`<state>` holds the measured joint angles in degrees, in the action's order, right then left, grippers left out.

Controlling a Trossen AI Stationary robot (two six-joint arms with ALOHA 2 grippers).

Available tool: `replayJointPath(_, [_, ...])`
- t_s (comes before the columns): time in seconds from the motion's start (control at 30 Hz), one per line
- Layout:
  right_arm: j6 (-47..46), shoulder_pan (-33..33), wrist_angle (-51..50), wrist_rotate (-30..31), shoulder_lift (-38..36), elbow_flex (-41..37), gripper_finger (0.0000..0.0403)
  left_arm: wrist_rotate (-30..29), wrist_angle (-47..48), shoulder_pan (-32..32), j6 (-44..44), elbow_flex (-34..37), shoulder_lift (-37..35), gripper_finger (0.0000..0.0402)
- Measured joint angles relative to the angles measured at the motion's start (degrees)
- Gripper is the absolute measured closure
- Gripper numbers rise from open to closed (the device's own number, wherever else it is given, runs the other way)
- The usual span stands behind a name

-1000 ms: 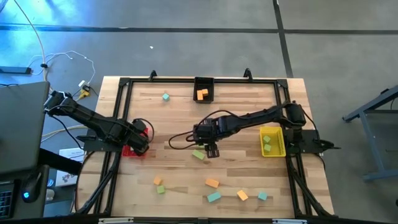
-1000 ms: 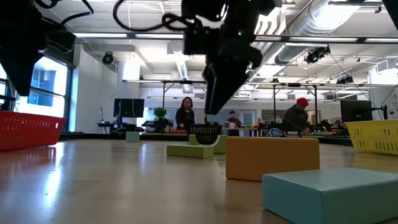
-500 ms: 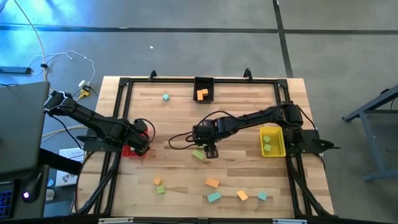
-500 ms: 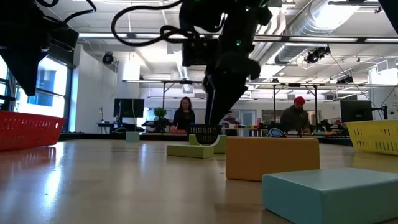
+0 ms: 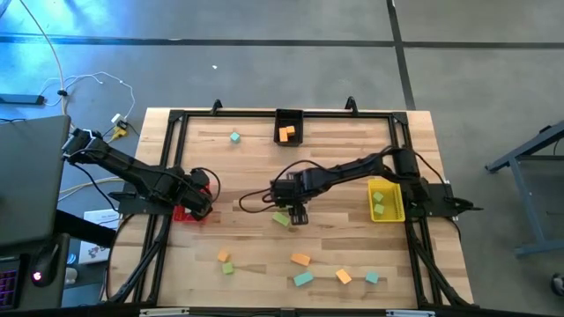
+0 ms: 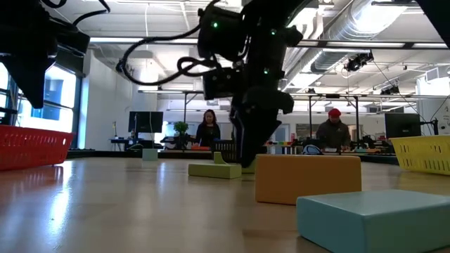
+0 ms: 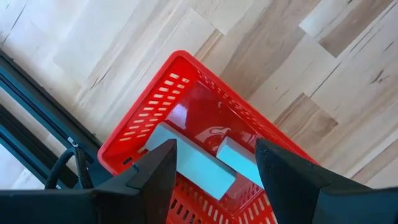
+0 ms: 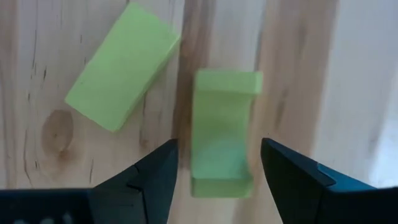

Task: Sort & place blocks by color
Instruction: Put the green block into the yellow bin

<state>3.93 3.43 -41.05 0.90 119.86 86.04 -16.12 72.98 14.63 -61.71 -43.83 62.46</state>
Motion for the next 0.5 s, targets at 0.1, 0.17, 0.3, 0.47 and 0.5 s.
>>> replayJointPath(0.1, [-1.1,-0.1,0.0,-1.0,1.3,0.0,0.0187,-0.2,0.0,0.0,0.0,0.0,0.0,0.0200])
replayJointPath(0.17, [-1.1,0.0,-0.2,-0.9,1.5,0.0,0.0187,-0.7,0.0,0.0,0.0,0.0,0.0,0.0200])
replayJointPath(0.3, [-3.1,0.0,-0.6,-1.0,1.6,0.1,0.0190,-1.3,0.0,0.0,0.0,0.0,0.0,0.0200])
replayJointPath(0.47, [-5.6,0.0,-2.6,-0.8,1.6,0.2,0.0238,-1.3,-0.1,0.0,0.0,0.0,0.0,0.0200])
replayJointPath(0.5, [-5.8,0.0,-3.1,-0.7,1.6,0.2,0.0254,-1.3,-0.2,0.0,0.0,0.0,0.0,0.0200])
